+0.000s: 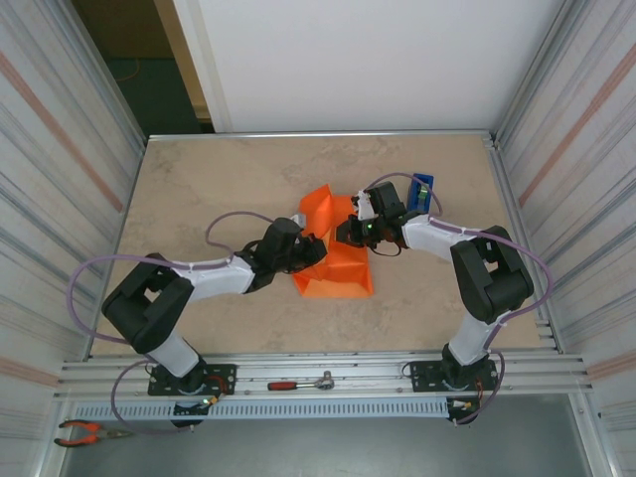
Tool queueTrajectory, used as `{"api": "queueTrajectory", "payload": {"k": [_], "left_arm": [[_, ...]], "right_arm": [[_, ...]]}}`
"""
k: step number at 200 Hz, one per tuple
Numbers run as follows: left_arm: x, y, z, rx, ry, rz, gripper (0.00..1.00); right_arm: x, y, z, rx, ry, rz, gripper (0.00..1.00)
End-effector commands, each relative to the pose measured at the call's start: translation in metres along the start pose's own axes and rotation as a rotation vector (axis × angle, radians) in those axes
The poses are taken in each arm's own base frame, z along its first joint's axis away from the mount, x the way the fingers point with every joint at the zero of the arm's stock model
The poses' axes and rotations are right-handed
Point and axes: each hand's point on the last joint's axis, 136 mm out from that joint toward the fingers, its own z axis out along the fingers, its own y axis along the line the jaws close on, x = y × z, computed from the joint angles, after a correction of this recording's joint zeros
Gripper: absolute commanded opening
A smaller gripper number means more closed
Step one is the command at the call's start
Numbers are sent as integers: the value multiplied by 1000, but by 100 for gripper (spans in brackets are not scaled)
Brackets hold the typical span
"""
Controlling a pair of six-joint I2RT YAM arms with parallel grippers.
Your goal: Wrap the gift box in paper
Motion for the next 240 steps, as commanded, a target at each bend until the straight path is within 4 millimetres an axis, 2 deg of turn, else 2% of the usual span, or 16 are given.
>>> {"api": "queueTrajectory", "payload": {"k": [1,38,84,102,129,157,188,214,240], "left_arm": [[12,34,6,-118,45,-58,0],[19,47,9,-187,83,-72,0],[29,61,11,-244,121,-98,0],[30,63,11,-248,126,-101,0],[30,63,11,-246,123,-102,0],[30,60,11,-237,124,-96,0],[28,55,9,-224,124,-92,0],[23,40,2,-188,135,-68,0],[7,18,-17,-142,145,-23,0]], "right_arm": [[37,-47,10,155,109,117,0],[23,-29,3,115,100,105,0],[-21,-2,-24,43,29,91,0],[-38,-1,-35,40,-1,90,0],[-55,-13,-41,48,-20,109,0],[-56,-23,-32,59,-5,118,0],[-46,-34,-15,81,27,128,0],[-38,-46,-8,103,42,142,0],[-33,-53,-10,120,41,149,0]]}}
